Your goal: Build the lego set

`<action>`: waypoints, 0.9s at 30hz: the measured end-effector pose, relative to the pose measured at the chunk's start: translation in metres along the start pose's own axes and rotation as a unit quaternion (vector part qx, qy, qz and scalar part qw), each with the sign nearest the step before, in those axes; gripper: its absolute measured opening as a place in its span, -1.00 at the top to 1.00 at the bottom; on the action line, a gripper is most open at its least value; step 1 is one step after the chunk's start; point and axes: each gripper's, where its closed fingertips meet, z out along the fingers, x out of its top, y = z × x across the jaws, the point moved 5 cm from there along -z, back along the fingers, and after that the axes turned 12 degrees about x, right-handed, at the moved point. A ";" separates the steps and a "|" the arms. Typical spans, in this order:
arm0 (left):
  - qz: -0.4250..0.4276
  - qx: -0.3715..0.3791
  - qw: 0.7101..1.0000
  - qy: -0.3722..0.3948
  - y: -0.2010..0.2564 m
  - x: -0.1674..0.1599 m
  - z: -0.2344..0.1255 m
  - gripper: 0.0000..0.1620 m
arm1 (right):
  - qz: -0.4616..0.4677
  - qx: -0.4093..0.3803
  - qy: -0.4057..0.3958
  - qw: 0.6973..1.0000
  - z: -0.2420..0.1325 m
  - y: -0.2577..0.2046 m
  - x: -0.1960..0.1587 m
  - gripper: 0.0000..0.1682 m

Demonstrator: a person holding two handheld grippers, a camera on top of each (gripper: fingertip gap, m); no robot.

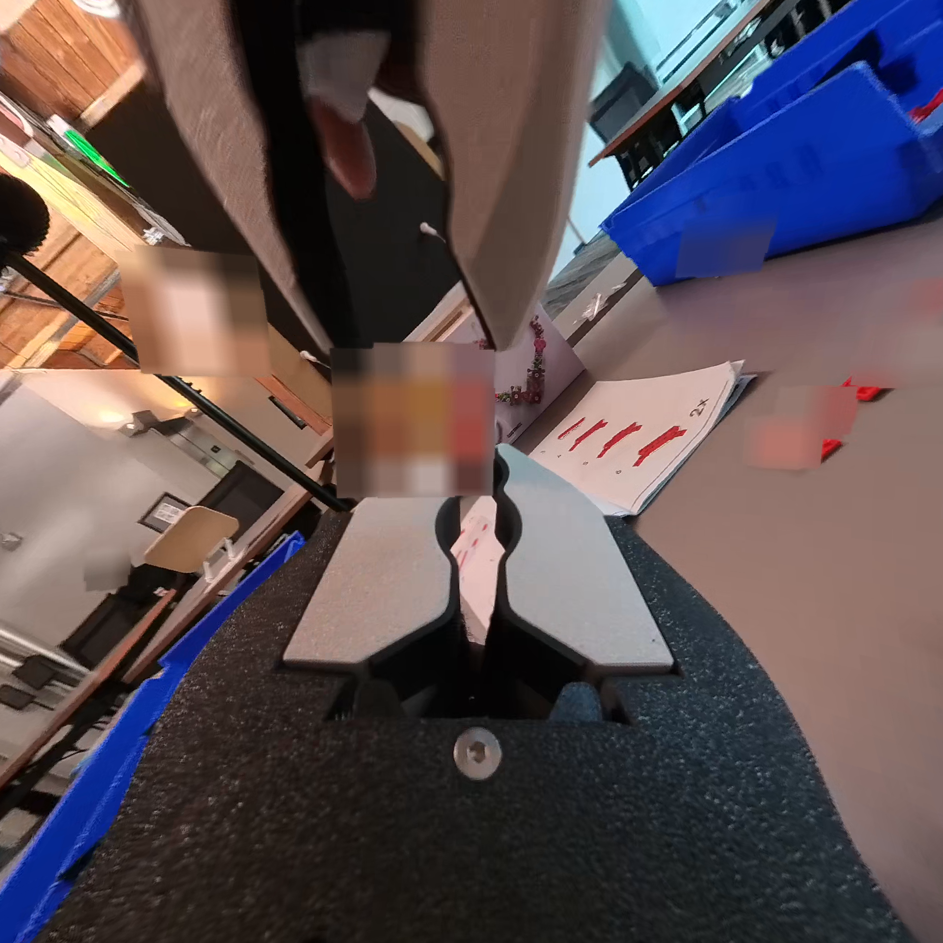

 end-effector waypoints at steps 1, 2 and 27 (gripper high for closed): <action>-0.008 -0.004 1.000 0.001 0.000 0.001 0.000 0.90 | -0.025 -0.035 -0.002 0.999 0.000 0.000 -0.003 0.57; -0.014 -0.007 1.000 0.004 0.000 0.002 -0.001 0.90 | -0.044 -0.058 -0.010 0.997 0.000 -0.001 -0.007 0.60; -0.030 -0.031 0.998 0.042 0.000 0.010 -0.004 0.90 | -0.192 -0.092 -0.041 0.976 0.022 -0.016 -0.017 0.88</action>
